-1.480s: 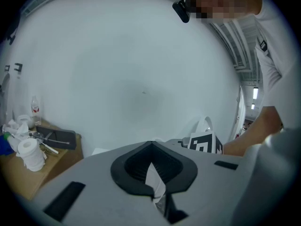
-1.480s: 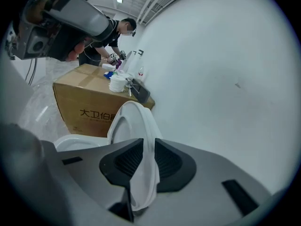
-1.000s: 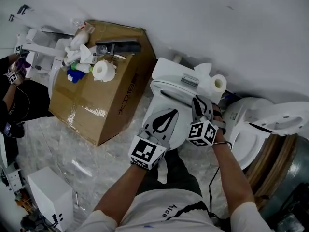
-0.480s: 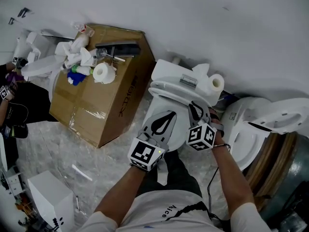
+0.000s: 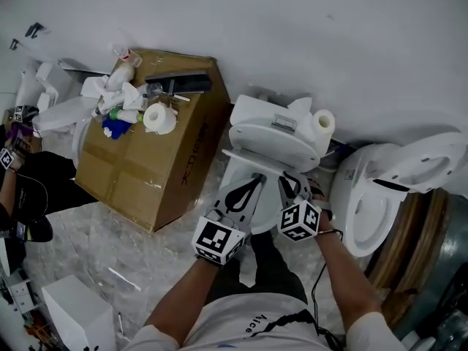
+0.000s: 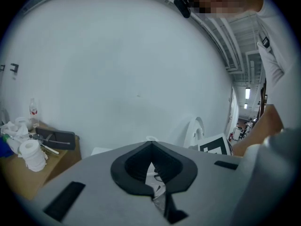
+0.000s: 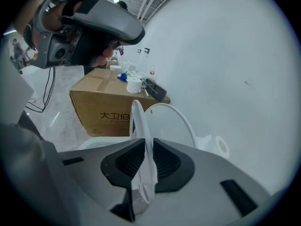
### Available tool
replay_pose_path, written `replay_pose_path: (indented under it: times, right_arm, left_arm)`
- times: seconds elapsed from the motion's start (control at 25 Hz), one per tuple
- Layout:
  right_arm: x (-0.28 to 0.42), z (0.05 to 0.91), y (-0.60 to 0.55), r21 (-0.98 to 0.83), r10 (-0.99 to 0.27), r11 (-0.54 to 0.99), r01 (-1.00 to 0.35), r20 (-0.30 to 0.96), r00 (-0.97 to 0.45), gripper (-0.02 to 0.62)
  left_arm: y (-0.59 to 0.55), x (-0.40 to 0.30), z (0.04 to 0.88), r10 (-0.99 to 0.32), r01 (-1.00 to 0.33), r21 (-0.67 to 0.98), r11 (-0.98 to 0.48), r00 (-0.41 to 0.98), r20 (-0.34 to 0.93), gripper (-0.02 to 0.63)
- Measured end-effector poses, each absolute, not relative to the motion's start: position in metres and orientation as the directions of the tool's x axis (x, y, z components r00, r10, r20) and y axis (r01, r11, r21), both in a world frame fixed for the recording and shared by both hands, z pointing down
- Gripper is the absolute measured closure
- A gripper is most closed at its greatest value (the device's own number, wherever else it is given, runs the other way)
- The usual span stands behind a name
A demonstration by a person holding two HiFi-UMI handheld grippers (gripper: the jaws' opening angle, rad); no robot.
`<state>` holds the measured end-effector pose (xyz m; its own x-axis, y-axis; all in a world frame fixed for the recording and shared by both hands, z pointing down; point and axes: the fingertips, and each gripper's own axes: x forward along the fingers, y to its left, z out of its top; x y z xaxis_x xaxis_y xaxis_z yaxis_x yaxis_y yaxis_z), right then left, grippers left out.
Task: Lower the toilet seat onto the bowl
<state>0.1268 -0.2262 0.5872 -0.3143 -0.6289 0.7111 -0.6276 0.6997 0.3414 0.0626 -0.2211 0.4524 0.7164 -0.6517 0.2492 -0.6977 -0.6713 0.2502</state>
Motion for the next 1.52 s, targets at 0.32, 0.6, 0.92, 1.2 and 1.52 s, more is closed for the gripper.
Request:
replay_pose_path:
  times: [0.32, 0.6, 0.92, 1.2, 1.52]
  right_arm:
    - [0.095, 0.612, -0.149, 0.331, -0.602, 0.694, -0.64, 0.754, -0.262, 0.531]
    - [0.06, 0.649, -0.086, 0.356, -0.605, 0.681, -0.64, 0.766, -0.216, 0.526]
    - [0.038, 0.694, -0.035, 0.36, -0.602, 0.664, -0.655, 0.777, -0.184, 0.515]
    - [0.02, 0.745, 0.003, 0.335, -0.576, 0.675, -0.658, 0.796, -0.185, 0.505]
    - [0.004, 0.811, 0.041, 0.313, -0.538, 0.699, -0.643, 0.823, -0.185, 0.495]
  left_arm:
    - [-0.171, 0.02, 0.461, -0.613, -0.66, 0.265, -0.703, 0.751, 0.245, 0.597]
    - [-0.127, -0.021, 0.484, -0.58, -0.639, 0.266, -0.722, 0.768, 0.271, 0.597]
    - [-0.084, -0.044, 0.52, -0.542, -0.615, 0.28, -0.737, 0.786, 0.298, 0.597]
    - [-0.059, -0.054, 0.559, -0.519, -0.604, 0.284, -0.744, 0.791, 0.323, 0.597]
    - [-0.039, -0.059, 0.601, -0.493, -0.592, 0.289, -0.753, 0.797, 0.348, 0.597]
